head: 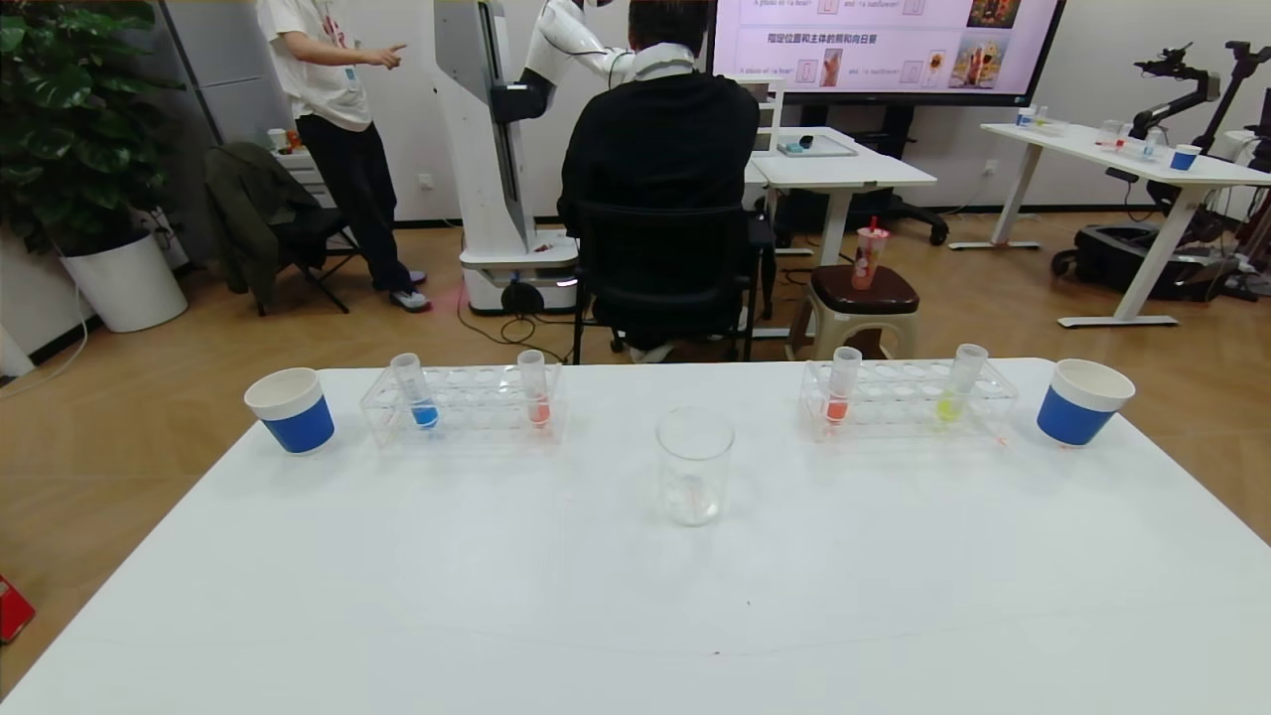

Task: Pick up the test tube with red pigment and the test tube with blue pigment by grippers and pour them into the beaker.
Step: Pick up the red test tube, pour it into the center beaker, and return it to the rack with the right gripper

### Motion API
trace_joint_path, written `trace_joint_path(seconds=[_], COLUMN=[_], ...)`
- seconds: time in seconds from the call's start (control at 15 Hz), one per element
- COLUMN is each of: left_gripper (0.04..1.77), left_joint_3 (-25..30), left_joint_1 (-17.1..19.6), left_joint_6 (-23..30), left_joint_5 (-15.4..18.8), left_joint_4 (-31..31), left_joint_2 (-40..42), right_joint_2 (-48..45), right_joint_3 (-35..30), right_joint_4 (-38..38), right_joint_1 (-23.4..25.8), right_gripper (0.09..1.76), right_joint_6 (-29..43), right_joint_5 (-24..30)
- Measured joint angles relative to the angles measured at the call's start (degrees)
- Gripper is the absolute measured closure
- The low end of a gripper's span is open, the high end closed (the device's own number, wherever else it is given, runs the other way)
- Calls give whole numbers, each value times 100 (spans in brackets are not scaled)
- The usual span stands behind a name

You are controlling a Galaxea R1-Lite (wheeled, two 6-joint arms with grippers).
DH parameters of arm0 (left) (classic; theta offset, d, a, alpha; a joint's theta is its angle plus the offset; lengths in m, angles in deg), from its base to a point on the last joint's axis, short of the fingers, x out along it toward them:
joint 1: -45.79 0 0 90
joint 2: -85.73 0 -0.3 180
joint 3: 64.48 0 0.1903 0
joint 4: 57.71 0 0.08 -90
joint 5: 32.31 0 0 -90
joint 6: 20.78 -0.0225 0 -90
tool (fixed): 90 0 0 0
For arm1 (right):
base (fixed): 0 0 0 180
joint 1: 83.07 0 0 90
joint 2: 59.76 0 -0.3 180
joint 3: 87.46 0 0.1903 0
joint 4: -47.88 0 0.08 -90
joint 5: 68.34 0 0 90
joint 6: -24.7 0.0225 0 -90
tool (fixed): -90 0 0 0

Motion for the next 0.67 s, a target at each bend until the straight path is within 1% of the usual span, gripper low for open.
trace_joint_path(seconds=[0.2, 0.33, 0.53, 0.67], left_gripper=[6, 6, 6, 6], left_joint_3=[0, 0, 0, 0], left_joint_1=[0, 0, 0, 0], left_joint_6=[0, 0, 0, 0], left_joint_5=[0, 0, 0, 2], left_joint_4=[0, 2, 2, 2], left_joint_2=[0, 0, 0, 0], right_joint_2=[105, 479, 1309, 1905], right_joint_3=[557, 987, 1438, 1563], right_joint_4=[-27, 78, 627, 1064], right_joint_1=[9, -16, -106, -156], right_gripper=[11, 11, 11, 11], right_joint_6=[11, 28, 28, 30], right_joint_5=[11, 20, 35, 39])
